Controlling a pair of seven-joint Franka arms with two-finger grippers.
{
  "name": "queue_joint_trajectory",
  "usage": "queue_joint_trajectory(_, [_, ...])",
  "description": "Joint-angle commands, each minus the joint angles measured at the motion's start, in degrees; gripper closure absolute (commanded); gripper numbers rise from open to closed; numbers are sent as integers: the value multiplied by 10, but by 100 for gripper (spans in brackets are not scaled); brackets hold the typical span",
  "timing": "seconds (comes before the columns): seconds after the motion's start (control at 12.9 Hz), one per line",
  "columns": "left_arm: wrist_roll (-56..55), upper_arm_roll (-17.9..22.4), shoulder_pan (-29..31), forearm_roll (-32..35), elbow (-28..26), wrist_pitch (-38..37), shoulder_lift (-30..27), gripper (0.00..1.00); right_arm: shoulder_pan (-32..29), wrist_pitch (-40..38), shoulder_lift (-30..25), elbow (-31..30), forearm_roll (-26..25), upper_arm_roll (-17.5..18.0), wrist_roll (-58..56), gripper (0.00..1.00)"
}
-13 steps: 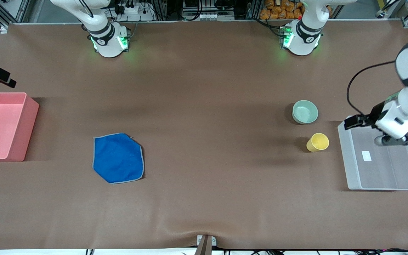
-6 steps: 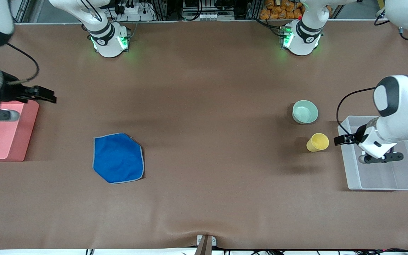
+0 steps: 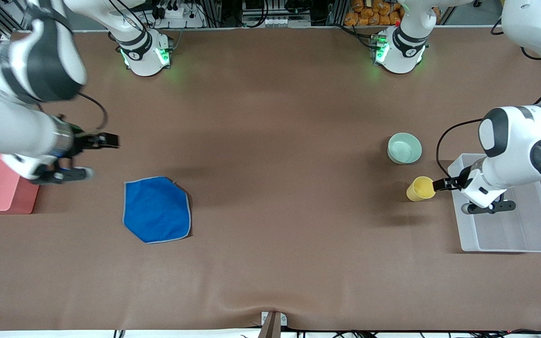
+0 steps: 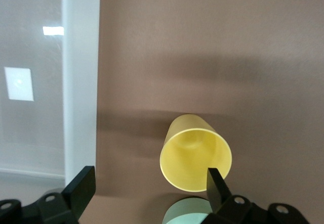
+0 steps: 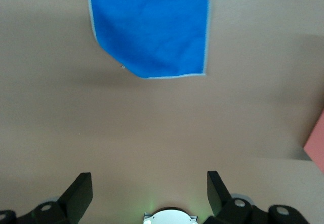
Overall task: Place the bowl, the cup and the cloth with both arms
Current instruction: 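Grasp the cloth corner with the right gripper while the left gripper grasps the cup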
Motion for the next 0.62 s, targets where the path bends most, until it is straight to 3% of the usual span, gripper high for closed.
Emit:
queue_joint_trajectory(0.0, [1,0,-1,-11,-30,29,-8,10,7,9,74,15,1,-6,0,0])
queue_joint_trajectory(0.31, [0,-1,-4,-11,-61,85,5,28,-10,13,136,5,-6,-7,-46,0])
queue_joint_trajectory(0.54, [-18,-2,-5,-11,-64,101,18,44,7,44,143,6,-6,-6,-66,0])
